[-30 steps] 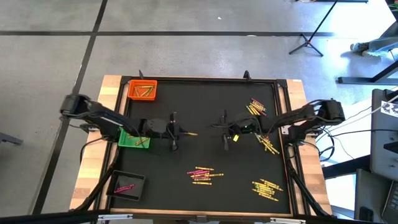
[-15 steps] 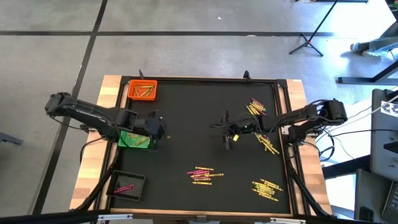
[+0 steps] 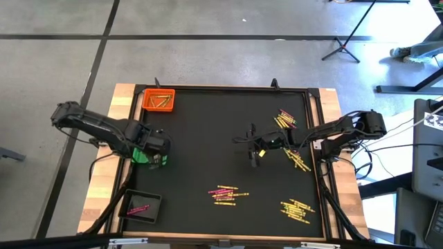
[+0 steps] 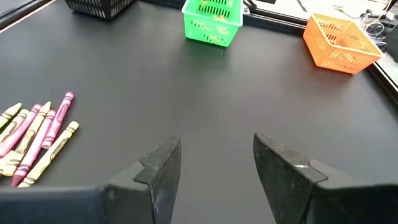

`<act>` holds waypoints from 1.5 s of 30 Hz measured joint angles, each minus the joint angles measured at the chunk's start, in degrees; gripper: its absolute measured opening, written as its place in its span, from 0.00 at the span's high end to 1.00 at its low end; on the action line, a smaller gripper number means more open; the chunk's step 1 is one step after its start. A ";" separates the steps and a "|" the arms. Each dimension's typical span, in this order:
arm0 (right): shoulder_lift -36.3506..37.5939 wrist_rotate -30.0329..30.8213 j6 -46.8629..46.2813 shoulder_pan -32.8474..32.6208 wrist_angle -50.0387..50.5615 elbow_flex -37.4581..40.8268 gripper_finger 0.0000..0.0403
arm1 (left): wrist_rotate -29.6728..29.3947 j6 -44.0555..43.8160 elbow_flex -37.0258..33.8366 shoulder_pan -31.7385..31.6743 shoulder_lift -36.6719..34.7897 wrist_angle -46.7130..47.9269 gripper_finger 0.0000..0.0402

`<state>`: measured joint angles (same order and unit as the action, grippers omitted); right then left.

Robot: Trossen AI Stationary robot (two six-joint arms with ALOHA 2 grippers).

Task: Sort crayons
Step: Put the yellow crayon into the green bin

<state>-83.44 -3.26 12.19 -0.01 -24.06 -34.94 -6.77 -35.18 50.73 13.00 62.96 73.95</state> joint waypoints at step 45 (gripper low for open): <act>-0.09 -0.86 -4.97 -0.37 -0.41 -0.02 0.50 | 9.27 -6.33 -12.79 -5.34 0.04 -3.19 0.94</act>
<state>-83.53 -4.12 7.21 -0.38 -24.47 -34.96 2.50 -41.51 37.93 7.65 63.00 70.76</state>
